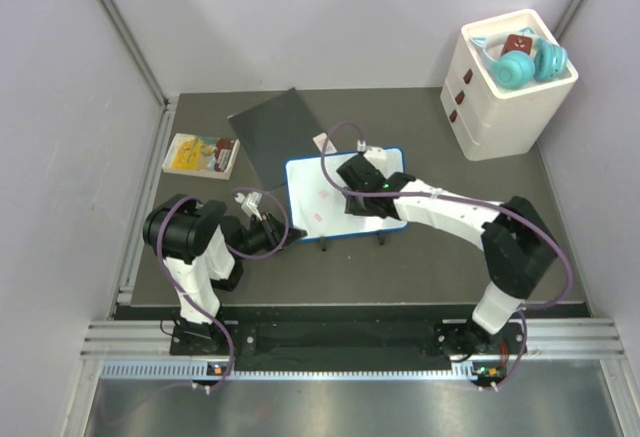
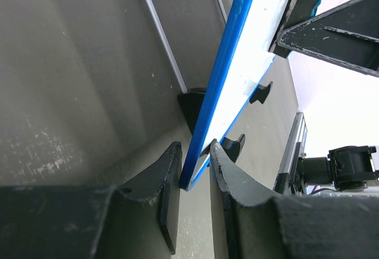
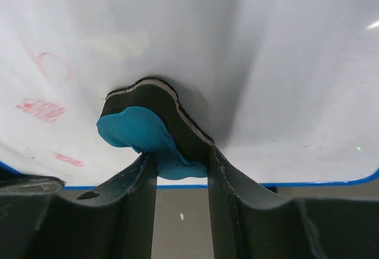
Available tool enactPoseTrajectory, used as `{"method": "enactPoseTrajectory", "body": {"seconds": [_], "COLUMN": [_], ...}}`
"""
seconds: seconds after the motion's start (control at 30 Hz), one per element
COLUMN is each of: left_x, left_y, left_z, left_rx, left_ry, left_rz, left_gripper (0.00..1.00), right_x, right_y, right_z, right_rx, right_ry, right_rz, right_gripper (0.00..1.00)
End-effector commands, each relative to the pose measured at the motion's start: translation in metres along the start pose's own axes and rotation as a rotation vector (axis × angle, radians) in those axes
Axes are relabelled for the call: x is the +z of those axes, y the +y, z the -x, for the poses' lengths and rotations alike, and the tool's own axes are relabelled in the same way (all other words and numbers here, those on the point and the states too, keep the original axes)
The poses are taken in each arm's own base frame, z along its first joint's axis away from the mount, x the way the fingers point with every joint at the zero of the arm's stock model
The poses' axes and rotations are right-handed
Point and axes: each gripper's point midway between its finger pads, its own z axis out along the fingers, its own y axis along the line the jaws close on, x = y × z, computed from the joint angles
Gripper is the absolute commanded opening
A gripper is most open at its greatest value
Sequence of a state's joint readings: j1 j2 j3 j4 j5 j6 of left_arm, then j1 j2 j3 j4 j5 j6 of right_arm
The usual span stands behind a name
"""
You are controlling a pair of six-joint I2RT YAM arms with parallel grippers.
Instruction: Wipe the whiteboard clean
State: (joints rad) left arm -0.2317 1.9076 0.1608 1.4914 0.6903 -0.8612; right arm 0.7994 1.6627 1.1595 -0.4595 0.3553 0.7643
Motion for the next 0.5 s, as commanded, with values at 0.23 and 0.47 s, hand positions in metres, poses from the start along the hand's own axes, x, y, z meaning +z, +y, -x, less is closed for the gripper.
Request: {"method": "enactPoseTrajectory", "body": {"seconds": [0.23,0.47], "left_x": [0.001,0.002], "left_y": [-0.008,-0.01], "left_z": [0.027,0.026], "left_rx": [0.145,0.158], "left_ry": [-0.138,-0.137], "left_rz": [-0.036,-0.038], "left_gripper": [0.0,0.0], "right_x": [-0.001,-0.004], "right_y": [0.075,0.095], "right_z": [0.042,0.032], "right_rx": [-0.05,-0.084], "right_ry": [-0.06,-0.055], "right_rz": [0.092,0.13], "right_gripper": [0.0,0.0]}}
